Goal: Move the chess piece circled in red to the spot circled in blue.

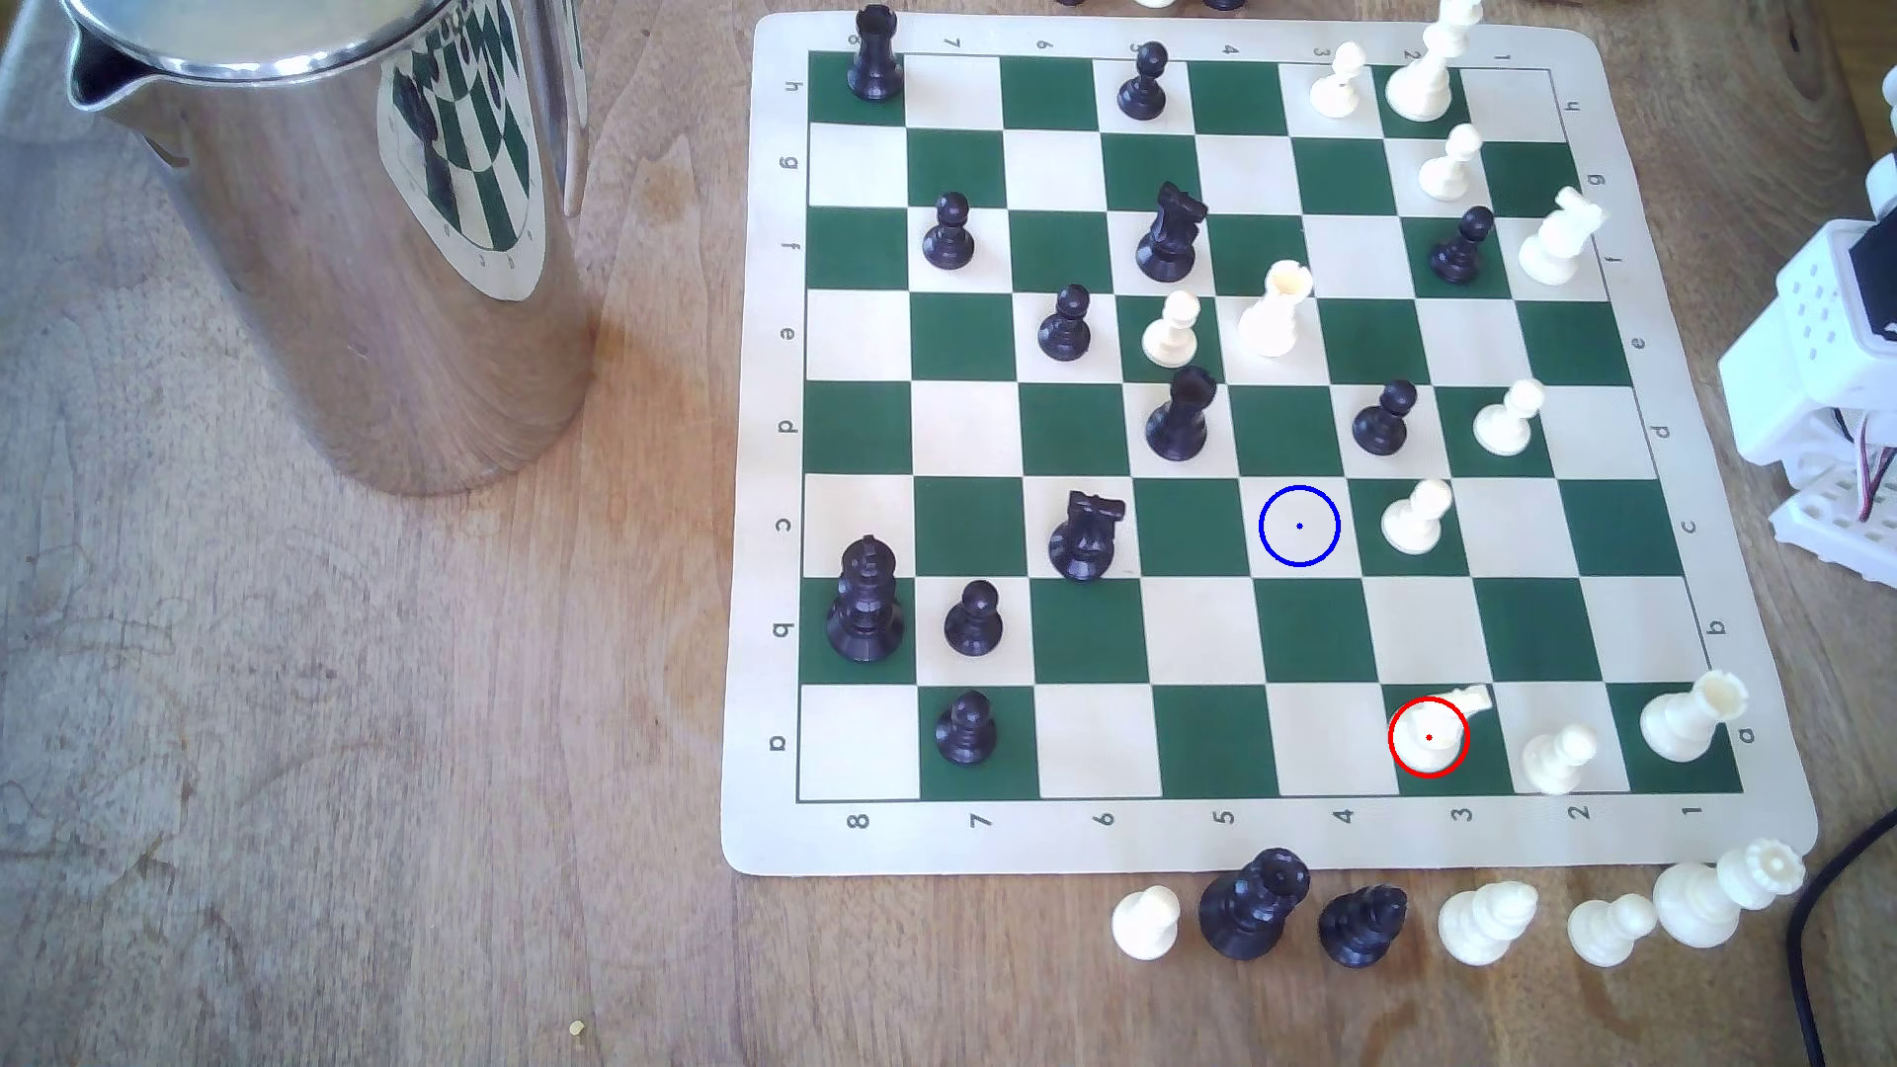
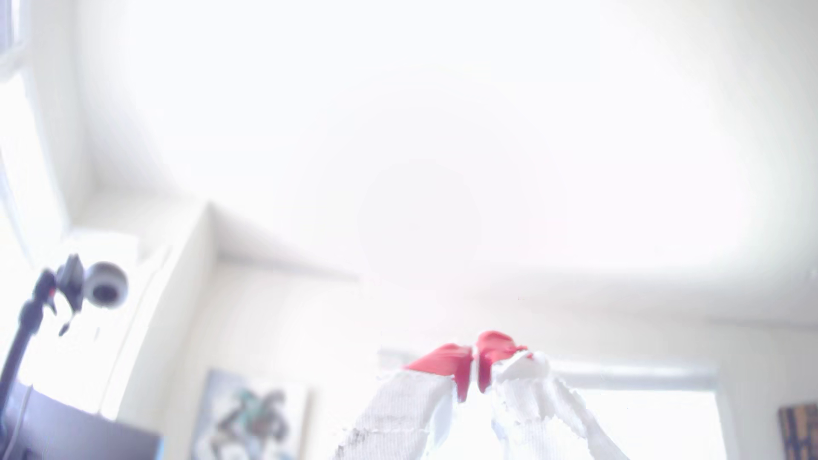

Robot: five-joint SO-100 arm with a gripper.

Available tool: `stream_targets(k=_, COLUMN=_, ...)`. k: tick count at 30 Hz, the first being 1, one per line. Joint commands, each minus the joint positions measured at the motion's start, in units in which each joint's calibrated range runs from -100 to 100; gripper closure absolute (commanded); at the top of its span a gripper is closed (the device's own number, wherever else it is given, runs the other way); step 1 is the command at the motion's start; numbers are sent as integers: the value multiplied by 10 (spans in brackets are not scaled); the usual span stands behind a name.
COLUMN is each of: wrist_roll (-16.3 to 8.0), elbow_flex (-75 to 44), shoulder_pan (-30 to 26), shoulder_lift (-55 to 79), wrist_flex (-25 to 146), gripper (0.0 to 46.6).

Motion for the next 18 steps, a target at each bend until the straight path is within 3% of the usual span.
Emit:
stream_targets(k=1, wrist_roll=-2, elbow_flex=-100, shoulder_pan=-12, shoulder_lift=1, wrist_flex=157, gripper=464)
stream_targets(k=7, wrist_roll=-3, elbow_flex=-203, shoulder_pan=-7, shoulder_lift=2, wrist_flex=364, gripper=464)
stream_targets(k=9, wrist_roll=-29, elbow_flex=-210, shoulder_pan=-7, shoulder_lift=2, wrist_flex=407, gripper=464)
stream_targets(k=15, wrist_roll=-25, elbow_flex=-275, shoulder_pan=5, shoulder_lift=2, wrist_flex=611, gripper=464)
stream_targets(k=18, wrist_roll=-15, elbow_flex=-353, shoulder_pan=-30, shoulder_lift=30, wrist_flex=804, gripper=464)
